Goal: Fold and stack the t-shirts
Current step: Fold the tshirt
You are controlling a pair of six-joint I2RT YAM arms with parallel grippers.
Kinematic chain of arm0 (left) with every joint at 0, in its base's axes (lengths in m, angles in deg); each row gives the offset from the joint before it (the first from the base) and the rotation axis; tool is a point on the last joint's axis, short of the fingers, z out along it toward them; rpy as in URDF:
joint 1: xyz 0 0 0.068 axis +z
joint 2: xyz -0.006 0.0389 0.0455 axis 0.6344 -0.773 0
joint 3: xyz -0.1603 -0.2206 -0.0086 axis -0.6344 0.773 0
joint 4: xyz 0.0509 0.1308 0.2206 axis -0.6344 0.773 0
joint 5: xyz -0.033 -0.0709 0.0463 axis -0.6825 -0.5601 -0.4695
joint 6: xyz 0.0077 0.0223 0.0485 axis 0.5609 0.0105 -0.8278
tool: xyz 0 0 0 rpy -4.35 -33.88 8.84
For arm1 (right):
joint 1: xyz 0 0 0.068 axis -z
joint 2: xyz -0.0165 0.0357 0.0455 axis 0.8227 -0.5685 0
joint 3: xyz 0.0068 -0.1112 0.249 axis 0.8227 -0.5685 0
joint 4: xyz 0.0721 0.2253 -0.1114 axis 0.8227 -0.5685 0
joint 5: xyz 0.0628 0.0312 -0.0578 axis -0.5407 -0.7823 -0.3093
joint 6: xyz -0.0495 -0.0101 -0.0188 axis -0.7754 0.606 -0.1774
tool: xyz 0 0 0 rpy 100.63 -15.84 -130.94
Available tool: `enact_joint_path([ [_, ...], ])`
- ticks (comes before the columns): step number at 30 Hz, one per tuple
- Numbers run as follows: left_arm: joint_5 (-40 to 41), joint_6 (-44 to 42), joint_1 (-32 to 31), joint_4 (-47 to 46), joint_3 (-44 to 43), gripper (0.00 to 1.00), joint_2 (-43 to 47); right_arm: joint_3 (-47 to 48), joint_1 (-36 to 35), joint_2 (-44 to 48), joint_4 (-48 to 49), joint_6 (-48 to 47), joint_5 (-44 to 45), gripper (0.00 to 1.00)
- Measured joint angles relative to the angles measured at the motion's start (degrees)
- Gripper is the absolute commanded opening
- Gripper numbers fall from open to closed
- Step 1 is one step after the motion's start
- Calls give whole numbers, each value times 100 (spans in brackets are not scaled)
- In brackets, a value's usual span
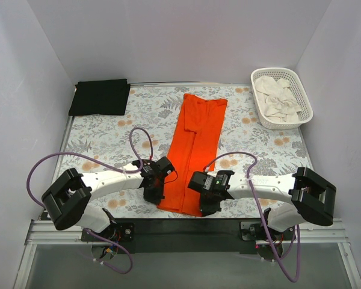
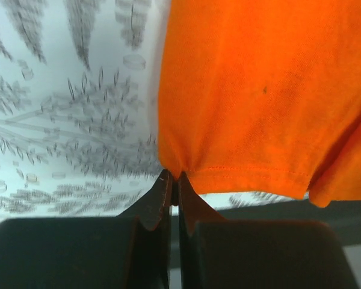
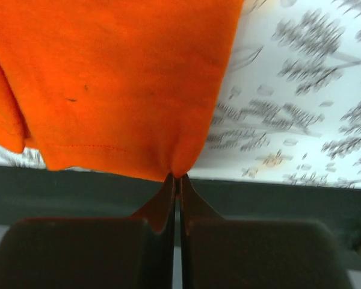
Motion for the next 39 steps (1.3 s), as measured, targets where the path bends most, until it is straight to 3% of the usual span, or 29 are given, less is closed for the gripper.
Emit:
enact_joint_path([
  [8,-881,-382,-11,1165,-127,0,264,538,-229,-59,-367,-356,-688,1],
  [14,-614,-625,221,1429,-1185,0,63,717,546,326,-621,-765,-448,1],
  [24,573,-1012,1320,238,-2116,0,-612,2199,2039,149,-763,-2129,581,1],
  [30,1113,-1401,1471,-713,-2686,0,-1241,2909,2450,-535,-704,-2949,1187,1],
  [39,1384,-1829,1506,-1843,-2769,0,-1932,2885,2708,-782,-509,-3510,1670,1],
])
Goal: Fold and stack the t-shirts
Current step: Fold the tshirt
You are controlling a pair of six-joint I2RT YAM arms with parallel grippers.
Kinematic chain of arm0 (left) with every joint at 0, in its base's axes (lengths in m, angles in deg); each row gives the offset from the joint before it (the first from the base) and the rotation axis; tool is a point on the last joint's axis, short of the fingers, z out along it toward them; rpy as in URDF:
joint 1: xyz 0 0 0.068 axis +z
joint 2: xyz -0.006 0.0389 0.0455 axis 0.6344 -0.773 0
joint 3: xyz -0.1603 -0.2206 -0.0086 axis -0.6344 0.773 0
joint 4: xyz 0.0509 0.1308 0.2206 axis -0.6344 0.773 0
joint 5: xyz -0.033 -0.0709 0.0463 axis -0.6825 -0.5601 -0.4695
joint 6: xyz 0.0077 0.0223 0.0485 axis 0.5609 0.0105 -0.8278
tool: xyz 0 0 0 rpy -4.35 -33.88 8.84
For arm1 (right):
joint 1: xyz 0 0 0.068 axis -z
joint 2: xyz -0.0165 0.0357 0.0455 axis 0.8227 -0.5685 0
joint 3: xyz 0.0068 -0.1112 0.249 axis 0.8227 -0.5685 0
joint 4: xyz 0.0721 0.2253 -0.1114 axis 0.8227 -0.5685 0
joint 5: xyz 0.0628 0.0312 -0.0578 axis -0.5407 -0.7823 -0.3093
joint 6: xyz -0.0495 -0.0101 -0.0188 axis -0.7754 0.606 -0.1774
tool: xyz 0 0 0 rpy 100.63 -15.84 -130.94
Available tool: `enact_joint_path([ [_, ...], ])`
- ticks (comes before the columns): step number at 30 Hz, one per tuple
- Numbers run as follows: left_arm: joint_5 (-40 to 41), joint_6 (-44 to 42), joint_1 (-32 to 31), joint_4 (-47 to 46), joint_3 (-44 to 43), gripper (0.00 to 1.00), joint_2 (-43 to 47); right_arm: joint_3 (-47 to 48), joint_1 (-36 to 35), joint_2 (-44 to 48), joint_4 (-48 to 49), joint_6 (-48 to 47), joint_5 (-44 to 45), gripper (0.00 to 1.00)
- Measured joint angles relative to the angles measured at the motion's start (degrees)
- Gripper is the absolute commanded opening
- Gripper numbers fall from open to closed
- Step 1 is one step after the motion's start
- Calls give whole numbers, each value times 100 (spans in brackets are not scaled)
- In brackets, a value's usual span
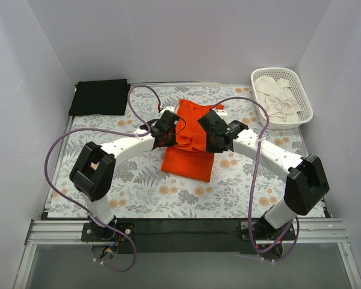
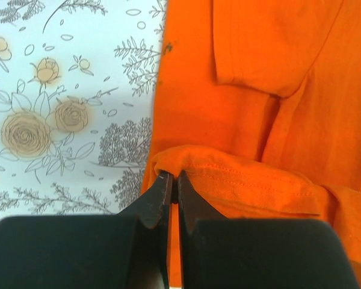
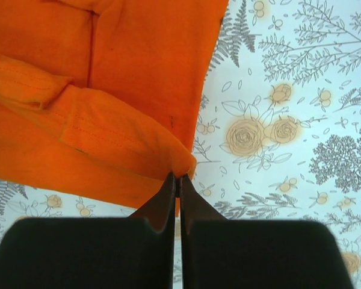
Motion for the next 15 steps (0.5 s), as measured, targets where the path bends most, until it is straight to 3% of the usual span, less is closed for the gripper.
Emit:
enact_joint_path([
  [15,297,-173,4,-752,-13,0,-332,-710,238,-157,1084,-505,70,1],
])
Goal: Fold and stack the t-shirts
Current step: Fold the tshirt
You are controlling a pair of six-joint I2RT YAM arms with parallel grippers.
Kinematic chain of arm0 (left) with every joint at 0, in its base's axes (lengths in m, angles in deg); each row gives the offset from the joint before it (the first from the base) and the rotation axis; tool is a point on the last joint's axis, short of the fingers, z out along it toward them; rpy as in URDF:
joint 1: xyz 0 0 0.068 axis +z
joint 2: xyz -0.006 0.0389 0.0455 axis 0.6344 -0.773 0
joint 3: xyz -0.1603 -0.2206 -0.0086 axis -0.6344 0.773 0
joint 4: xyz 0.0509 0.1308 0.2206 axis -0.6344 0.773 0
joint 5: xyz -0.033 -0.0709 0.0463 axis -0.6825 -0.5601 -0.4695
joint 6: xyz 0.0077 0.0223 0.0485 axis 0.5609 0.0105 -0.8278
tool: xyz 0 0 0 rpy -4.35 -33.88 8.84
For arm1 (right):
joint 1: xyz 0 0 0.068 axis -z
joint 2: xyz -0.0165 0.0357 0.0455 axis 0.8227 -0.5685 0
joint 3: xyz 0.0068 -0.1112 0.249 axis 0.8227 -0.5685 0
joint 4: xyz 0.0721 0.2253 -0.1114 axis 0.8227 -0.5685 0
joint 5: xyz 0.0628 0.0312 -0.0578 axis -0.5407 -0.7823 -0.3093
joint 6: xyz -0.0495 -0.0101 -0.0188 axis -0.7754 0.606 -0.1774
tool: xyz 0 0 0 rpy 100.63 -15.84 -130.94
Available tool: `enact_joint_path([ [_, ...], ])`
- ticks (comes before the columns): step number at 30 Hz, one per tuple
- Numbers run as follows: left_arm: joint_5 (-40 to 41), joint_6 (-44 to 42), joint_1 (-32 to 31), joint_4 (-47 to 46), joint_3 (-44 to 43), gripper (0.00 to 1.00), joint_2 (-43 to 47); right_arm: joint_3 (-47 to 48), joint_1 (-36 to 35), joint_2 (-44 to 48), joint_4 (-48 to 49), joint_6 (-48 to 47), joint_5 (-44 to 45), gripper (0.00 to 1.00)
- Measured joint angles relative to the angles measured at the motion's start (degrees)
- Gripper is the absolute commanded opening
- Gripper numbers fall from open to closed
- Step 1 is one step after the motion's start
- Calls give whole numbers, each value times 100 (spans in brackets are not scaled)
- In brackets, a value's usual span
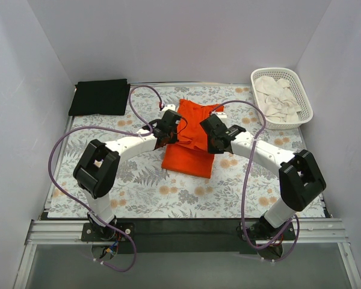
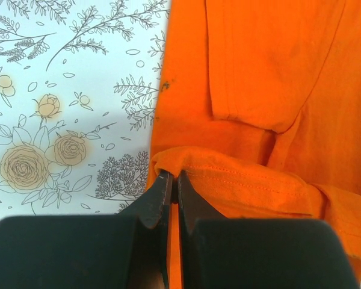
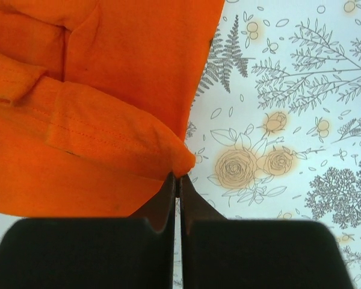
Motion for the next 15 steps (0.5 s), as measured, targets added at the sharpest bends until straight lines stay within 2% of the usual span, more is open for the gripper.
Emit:
enact_joint_path([
  [15,66,46,48,-411,275,0,-428,-173,50,-426,503,-133,107,1],
])
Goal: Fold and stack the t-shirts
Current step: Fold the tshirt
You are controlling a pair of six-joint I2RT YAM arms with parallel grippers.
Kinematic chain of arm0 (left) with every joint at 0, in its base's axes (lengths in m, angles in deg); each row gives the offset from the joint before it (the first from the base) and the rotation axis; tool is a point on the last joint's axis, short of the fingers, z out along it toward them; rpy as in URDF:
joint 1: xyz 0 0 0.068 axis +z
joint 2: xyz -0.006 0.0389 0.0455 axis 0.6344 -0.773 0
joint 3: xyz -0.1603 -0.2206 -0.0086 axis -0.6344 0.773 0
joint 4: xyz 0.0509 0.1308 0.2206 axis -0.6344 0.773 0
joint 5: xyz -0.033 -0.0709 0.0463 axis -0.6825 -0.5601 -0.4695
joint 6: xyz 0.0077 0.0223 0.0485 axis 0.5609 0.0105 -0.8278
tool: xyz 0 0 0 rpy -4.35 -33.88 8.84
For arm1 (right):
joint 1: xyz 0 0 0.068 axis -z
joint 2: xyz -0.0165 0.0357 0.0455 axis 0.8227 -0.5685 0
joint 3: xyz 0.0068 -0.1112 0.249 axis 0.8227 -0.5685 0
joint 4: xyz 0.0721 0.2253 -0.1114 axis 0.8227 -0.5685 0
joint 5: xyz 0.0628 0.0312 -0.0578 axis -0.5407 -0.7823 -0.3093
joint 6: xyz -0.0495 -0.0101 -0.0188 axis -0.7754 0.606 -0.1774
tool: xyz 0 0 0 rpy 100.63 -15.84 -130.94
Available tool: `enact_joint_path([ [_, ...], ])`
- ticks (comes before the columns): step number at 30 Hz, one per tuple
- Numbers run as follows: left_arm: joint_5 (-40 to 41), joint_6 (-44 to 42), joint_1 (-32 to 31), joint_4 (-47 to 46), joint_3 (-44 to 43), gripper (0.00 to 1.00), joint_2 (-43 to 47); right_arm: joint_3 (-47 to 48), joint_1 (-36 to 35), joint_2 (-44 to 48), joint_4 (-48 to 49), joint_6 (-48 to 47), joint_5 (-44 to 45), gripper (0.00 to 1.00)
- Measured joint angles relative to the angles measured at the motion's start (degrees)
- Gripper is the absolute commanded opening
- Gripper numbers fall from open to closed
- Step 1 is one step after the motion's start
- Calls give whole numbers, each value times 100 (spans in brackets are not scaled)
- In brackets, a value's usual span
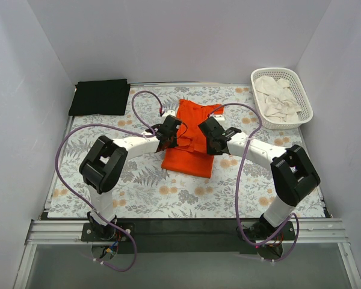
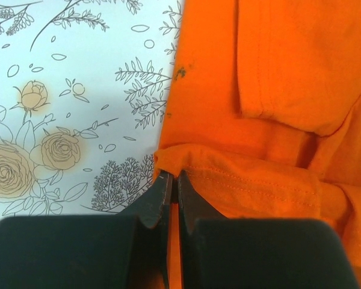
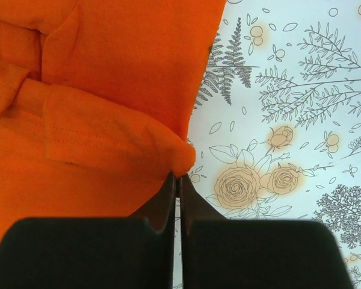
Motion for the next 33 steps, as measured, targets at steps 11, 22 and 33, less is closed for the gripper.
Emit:
enact_joint_path([
  [11,68,28,11,-151,50,48,7,-17,74,-24,42,-35,85,31],
  [22,177,782,26,719,378,59,1268,310,85,199,50,-407,-323,41],
  [33,-789,1399,-66,857,1281,17,1840,356,28,-87,400,-903,-1434,29],
])
